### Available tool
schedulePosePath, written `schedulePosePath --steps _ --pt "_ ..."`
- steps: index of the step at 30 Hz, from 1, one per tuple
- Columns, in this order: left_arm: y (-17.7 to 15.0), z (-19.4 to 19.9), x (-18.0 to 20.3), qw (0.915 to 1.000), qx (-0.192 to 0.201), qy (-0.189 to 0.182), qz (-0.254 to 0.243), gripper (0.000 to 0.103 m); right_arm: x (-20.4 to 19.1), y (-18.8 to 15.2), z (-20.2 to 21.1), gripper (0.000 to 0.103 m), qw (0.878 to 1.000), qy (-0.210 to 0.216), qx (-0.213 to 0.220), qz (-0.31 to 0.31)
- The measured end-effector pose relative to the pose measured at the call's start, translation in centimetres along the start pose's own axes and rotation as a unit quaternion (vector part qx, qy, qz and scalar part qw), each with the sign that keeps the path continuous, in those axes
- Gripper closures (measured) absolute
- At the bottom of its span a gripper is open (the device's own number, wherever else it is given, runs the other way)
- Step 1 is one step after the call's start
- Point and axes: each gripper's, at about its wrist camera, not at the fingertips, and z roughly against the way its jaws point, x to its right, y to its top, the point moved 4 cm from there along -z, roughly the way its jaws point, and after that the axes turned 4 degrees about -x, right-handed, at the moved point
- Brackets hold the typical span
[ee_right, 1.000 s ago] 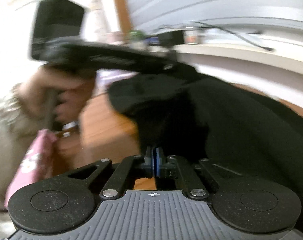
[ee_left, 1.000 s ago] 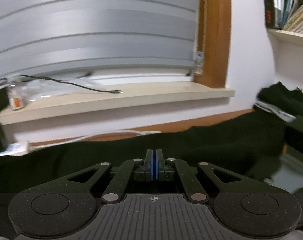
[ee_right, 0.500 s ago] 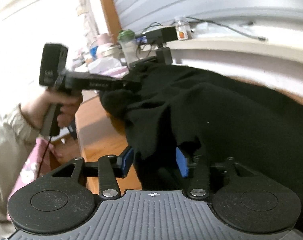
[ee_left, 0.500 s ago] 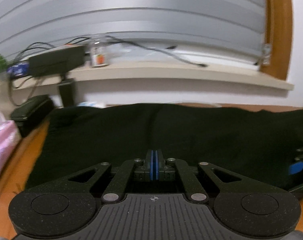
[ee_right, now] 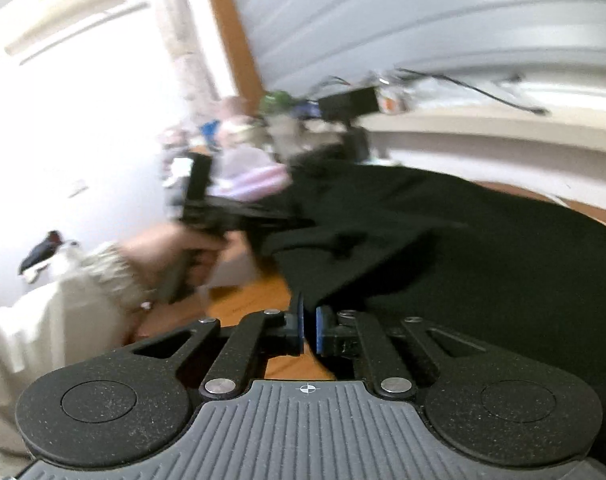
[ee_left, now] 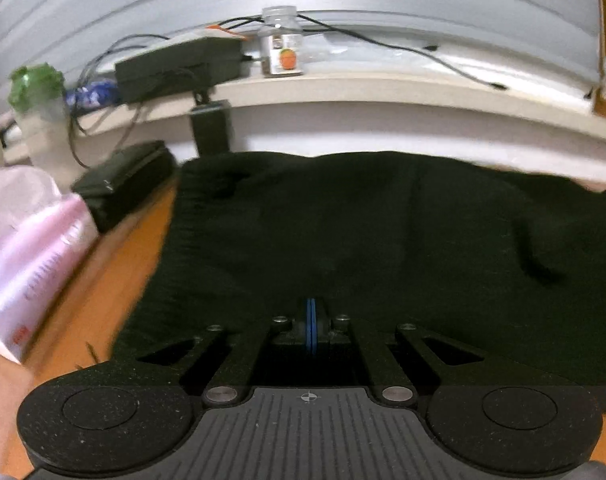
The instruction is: Fold clothes
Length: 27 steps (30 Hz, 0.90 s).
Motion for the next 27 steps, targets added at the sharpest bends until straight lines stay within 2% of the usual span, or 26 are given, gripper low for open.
schedulePosePath --steps 3,6,8,9,10,12,13,18,23,27 --pt "0.0 0.1 -0.8 0.9999 -0.002 -0.008 0.011 0.101 -1.3 -1.9 0.3 0.097 1.0 0.008 -0.019 0.01" --pt "-0.2 0.8 -0.9 1.0 0.0 -0.001 0.0 0.101 -1.3 -3.8 -0.4 0.097 0.999 0.003 -0.037 0.01" --pt "-0.4 2.1 -1.5 0.9999 0.012 -0.003 0.004 0.096 -1.1 -4.1 -0.7 0.097 0.999 0.002 -0.035 0.004" --pt "-0.6 3.0 -1.9 0.9996 0.023 -0.007 0.012 0.086 -1.1 -4.1 -0.7 0.097 1.0 -0.001 -0.031 0.005" --pt "-0.9 4.3 -2.3 0.9988 0.038 -0.011 0.027 0.072 -1.0 -4.1 -0.6 0.097 1.0 -0.006 -0.027 0.006" --pt "-1.8 6.8 -3.6 0.9963 0.065 -0.008 0.056 0.053 -1.1 -3.9 -0.4 0.097 1.0 -0.011 -0.017 0.011" --pt "-2.2 7.7 -4.3 0.9954 0.071 -0.003 0.064 0.049 -1.1 -3.8 -0.3 0.096 1.0 -0.015 -0.014 0.014" --pt "-3.4 8.1 -6.4 0.9959 0.06 0.007 0.068 0.046 -1.0 -3.4 -0.7 0.096 0.999 -0.031 -0.01 0.025" --pt "-2.2 5.7 -6.7 0.9965 0.054 -0.022 0.06 0.047 -0.8 -3.4 -0.3 0.096 0.999 -0.029 -0.008 0.024" --pt "-1.1 3.5 -7.0 0.9991 0.02 -0.024 0.029 0.07 -0.6 -3.0 0.1 0.096 0.999 -0.028 0.002 0.027"
